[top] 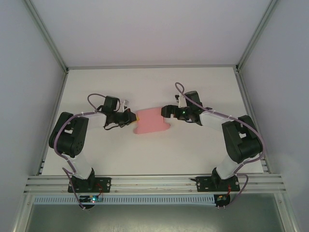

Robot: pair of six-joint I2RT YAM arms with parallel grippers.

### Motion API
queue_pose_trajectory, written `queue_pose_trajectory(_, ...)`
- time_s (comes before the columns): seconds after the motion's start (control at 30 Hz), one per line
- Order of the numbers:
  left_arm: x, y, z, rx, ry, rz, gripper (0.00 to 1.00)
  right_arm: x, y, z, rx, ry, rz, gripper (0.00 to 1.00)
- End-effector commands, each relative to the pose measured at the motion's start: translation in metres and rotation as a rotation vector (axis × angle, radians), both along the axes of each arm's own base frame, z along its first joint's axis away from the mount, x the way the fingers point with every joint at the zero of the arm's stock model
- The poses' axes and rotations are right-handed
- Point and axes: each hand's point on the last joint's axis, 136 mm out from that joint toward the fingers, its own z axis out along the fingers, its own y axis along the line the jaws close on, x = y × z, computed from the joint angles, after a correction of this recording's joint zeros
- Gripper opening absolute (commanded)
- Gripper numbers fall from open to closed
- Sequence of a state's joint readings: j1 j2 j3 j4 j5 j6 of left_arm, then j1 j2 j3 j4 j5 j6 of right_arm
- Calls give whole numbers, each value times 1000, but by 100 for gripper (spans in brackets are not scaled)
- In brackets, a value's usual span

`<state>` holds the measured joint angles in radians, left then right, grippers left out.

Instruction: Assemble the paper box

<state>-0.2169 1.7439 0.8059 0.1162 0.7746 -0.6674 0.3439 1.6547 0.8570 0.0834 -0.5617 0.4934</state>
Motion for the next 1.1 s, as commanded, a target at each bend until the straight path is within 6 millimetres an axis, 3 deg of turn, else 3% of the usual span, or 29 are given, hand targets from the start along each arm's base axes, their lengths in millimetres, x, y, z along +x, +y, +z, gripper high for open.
queue_pose_trajectory(0.0,-16,9,-20,33,68,14,0,-13,13,9,103,68,49,98)
queue_pose_trajectory(0.47,-18,9,-23,-10,52,17,0,-25,48,-10,223,232,140,95)
queue_pose_trajectory(0.6,-16,10,-20,-2,34,19,0,-23,59,2,273,209,170,85)
queue_pose_trajectory(0.73,-8,8,-4,-10,-40,8,0,-18,62,18,337,166,179,63)
queue_pose_trajectory(0.87,12,7,41,-15,-248,12,19,-16,57,29,361,143,162,46)
queue_pose_trajectory(0.9,16,8,55,-7,-303,8,33,-16,56,32,363,137,159,44)
queue_pose_trajectory(1.0,27,10,95,79,-485,-18,92,-16,52,43,366,114,146,41)
queue_pose_trajectory(1.03,28,9,105,132,-548,-40,100,-15,49,46,363,108,134,40)
queue_pose_trajectory(1.07,26,6,118,181,-630,-79,100,-15,47,50,362,106,124,40)
